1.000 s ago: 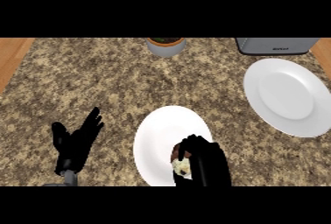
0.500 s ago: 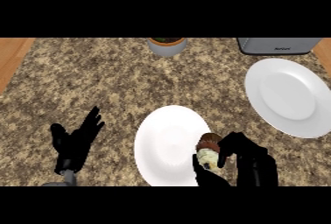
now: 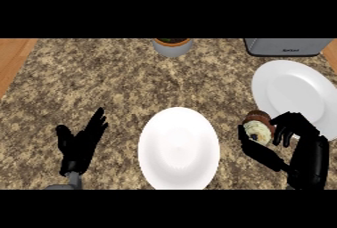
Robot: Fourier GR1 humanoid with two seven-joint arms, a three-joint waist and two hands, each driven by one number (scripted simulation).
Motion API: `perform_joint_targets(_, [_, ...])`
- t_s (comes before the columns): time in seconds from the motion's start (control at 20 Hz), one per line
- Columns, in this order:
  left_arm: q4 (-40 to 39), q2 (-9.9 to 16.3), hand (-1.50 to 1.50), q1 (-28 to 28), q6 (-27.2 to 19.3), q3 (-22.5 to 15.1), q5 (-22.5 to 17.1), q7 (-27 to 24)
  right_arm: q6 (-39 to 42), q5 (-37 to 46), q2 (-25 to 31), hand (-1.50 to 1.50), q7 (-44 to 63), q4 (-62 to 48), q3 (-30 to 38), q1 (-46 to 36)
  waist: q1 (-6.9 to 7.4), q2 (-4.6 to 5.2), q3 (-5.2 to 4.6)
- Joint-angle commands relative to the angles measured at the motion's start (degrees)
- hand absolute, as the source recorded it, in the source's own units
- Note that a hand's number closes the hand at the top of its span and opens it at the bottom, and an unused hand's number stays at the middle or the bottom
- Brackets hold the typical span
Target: Pick the cupcake from the plate and place it in the plate
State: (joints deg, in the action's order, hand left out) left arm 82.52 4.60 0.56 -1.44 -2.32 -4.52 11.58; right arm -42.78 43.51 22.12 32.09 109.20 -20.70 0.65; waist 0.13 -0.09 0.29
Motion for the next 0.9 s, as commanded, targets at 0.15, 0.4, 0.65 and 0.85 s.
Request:
perform_joint_targets(0.15, [-1.57, -1.23, 0.0, 3.5, 0.75, -1.28, 0.55, -2.54, -7.16, -14.47, 4.25, 1.5, -15.37, -18.39, 13.14, -6.07, 0.67, 0.38, -0.14])
perform_joint_targets(0.4, [1.0, -0.83, 0.0, -1.44, -0.75, -1.29, 0.96, 3.68, -2.88, -27.53, 6.28, 1.5, -29.45, -36.14, 20.8, -15.57, 1.15, 0.57, -0.08])
perform_joint_targets(0.65, [1.87, -0.97, 0.0, 0.69, 0.13, -1.75, 0.51, 4.12, 3.28, -35.28, 6.79, 1.5, -45.6, -51.43, 28.43, -21.95, 1.1, 0.46, -0.13])
perform_joint_targets(0.85, [-1.1, -0.92, 0.0, -0.61, 0.64, -1.59, 1.14, 1.82, 7.56, -38.23, 8.83, 1.5, -55.19, -65.51, 33.88, -29.54, 1.8, 0.8, -0.08])
